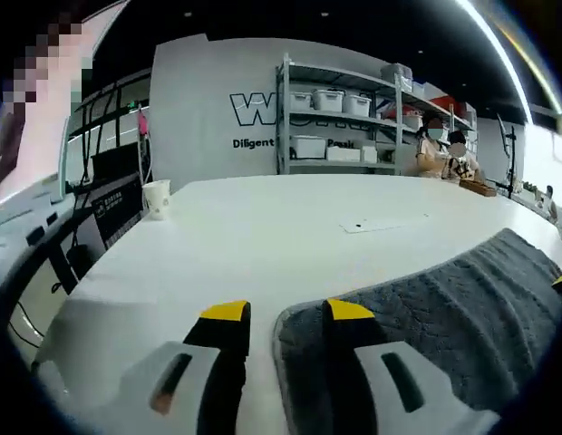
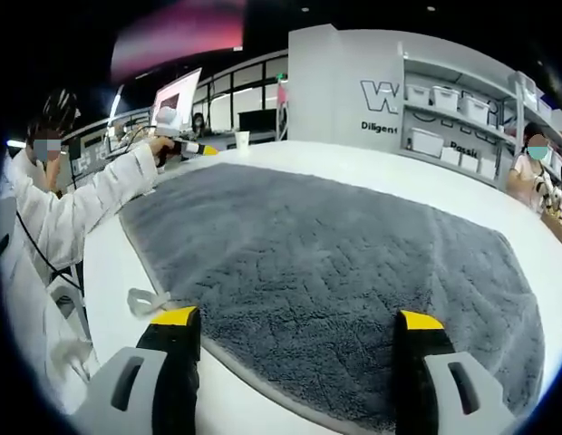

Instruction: Open the folded towel by lifting each exposed corner and separating the folded layers until the towel lies flat within the target outline without major curled edges

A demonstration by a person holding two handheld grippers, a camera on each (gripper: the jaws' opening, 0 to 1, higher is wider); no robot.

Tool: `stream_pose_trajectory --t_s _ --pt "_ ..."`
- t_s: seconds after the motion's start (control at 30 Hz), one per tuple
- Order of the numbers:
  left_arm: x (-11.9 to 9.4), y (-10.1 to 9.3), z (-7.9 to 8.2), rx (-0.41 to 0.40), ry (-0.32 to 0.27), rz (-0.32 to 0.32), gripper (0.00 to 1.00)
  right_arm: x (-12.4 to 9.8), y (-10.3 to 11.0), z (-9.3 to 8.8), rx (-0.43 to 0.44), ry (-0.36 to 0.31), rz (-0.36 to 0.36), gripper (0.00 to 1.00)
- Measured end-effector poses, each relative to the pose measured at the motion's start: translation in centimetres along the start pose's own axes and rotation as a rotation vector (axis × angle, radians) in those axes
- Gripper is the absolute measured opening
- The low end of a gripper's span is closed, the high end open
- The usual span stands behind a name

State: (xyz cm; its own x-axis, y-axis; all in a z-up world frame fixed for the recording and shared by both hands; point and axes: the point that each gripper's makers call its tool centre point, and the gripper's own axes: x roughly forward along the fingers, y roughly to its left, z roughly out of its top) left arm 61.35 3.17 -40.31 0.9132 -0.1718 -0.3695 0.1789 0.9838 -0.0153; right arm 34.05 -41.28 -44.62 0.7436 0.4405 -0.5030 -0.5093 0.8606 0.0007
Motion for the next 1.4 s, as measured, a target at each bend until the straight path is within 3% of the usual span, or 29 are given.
stream_pose_trajectory --t_s 0.2,0.3,0.43,0.63,1.1,1.4 --pt "0.7 1.3 -0.9 0.018 0.0 0.055 0.16 0.0 0.0 0.0 0.001 -0.004 -0.001 0.87" --pt "1.2 1.0 -1.7 -0.035 0.018 0.005 0.21 0.0 0.0 0.0 0.001 -0.003 -0.001 0.87" --pt "1.6 1.6 -2.3 -0.012 0.037 0.032 0.19 0.0 0.0 0.0 0.001 0.0 -0.001 0.87" --pt "2.0 0.7 -2.8 -0.035 0.038 -0.023 0.04 0.0 0.1 0.0 0.001 -0.006 -0.001 0.87" --pt "1.8 0.4 -2.7 0.103 0.035 0.009 0.01 0.0 0.1 0.0 0.001 0.017 -0.001 0.87" --pt "1.8 0.6 -2.7 0.081 0.029 -0.002 0.01 0.0 0.1 0.0 0.001 0.037 0.003 0.87"
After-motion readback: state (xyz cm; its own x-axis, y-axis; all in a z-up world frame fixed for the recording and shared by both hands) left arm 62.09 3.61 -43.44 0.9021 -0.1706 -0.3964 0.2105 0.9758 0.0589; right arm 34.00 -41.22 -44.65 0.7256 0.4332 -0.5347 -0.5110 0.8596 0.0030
